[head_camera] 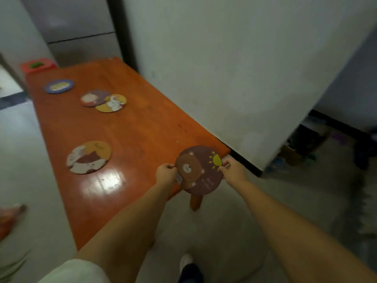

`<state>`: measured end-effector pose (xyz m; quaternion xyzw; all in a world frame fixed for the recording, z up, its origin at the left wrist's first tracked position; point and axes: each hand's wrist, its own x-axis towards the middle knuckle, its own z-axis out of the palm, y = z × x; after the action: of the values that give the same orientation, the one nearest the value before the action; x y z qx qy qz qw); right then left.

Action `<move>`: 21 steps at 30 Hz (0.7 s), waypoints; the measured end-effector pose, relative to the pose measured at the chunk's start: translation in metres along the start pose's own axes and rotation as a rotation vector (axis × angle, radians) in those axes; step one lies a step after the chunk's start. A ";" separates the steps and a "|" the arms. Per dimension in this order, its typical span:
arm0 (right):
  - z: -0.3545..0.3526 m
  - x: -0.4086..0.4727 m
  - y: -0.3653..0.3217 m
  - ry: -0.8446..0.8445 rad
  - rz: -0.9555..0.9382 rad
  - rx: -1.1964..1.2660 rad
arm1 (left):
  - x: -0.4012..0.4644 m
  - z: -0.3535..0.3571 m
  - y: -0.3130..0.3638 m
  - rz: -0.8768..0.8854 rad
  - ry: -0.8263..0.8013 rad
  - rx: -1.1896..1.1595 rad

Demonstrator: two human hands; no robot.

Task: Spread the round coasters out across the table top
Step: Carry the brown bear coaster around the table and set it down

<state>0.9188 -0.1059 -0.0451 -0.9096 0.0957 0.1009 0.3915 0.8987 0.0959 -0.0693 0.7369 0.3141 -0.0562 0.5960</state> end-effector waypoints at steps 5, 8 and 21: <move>0.029 0.043 -0.047 -0.111 -0.108 -0.096 | 0.033 -0.040 0.006 -0.055 0.118 -0.048; 0.053 0.063 -0.063 -0.214 -0.136 -0.134 | 0.042 -0.057 -0.002 -0.116 0.186 -0.073; 0.139 0.115 -0.079 -0.481 -0.239 -0.483 | 0.075 -0.076 -0.054 -0.203 0.304 0.424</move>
<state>1.0343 0.0378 -0.1136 -0.9309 -0.1331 0.2853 0.1854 0.9074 0.2003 -0.1274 0.8099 0.4532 -0.0688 0.3659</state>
